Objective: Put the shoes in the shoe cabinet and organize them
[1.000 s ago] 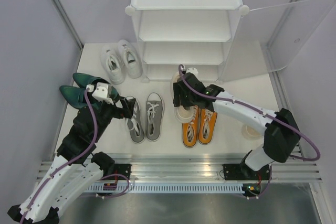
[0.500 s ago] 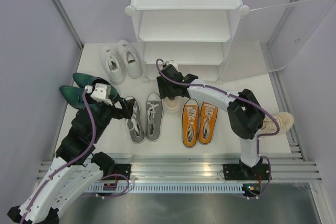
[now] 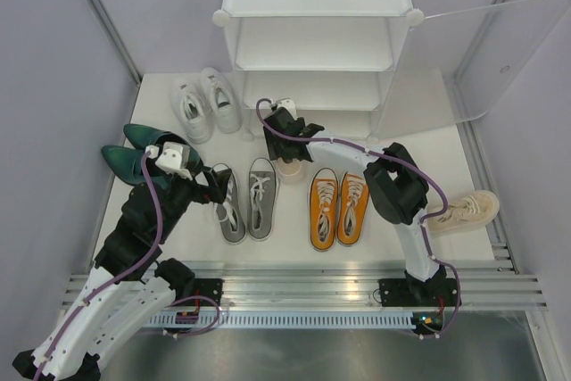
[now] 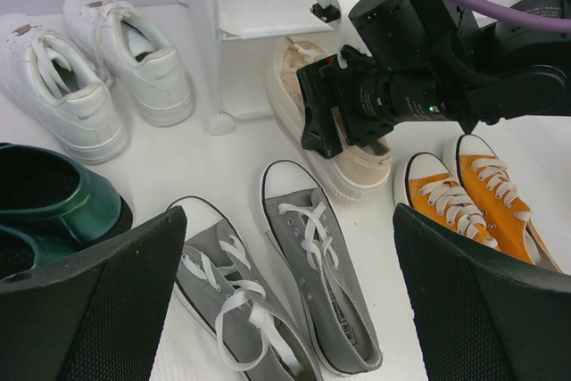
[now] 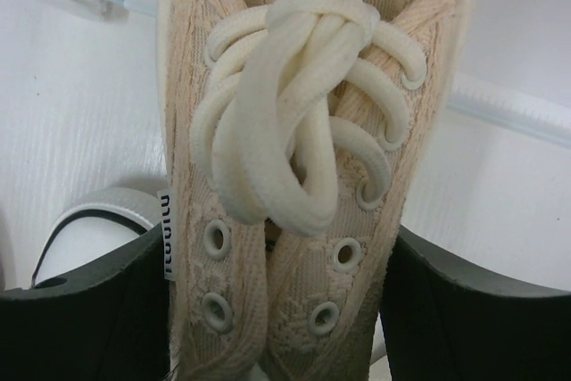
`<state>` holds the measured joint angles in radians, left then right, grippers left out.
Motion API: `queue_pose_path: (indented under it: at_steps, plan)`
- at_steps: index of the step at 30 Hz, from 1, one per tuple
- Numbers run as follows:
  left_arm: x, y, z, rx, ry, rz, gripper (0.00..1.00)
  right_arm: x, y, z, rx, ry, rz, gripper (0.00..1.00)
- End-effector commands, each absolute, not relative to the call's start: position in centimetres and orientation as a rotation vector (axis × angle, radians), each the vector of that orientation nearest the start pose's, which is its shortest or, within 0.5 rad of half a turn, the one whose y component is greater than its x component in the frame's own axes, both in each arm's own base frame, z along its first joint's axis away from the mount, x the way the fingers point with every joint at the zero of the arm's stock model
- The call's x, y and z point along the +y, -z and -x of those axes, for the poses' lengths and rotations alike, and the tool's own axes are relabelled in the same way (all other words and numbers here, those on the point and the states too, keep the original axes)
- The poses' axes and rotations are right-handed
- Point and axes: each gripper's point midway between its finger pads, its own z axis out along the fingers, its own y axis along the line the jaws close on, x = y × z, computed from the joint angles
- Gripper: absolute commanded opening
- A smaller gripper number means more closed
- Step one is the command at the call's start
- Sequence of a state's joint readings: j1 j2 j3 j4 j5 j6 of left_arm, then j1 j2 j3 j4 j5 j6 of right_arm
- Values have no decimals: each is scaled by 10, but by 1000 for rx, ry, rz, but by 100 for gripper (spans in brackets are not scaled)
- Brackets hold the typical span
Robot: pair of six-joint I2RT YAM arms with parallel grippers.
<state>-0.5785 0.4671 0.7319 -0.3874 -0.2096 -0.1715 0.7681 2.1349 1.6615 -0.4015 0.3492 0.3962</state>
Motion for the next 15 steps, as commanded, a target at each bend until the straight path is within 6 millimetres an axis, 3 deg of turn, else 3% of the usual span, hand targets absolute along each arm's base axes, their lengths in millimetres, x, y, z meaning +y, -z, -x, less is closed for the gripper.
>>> queue_pose_path:
  at_steps: [1,6,10,15]
  plan:
    - [-112,-302,-218,1644,411,-209,99,357,-123,-453,2148,-197,169,16]
    - [-113,-301,-219,1647,410,-209,98,356,-119,-461,2122,-199,143,25]
    - [-113,-300,-219,1652,409,-212,98,357,-111,-462,2137,-214,155,52]
    - [-114,-300,-220,1658,409,-220,100,353,-106,-459,2150,-208,153,73]
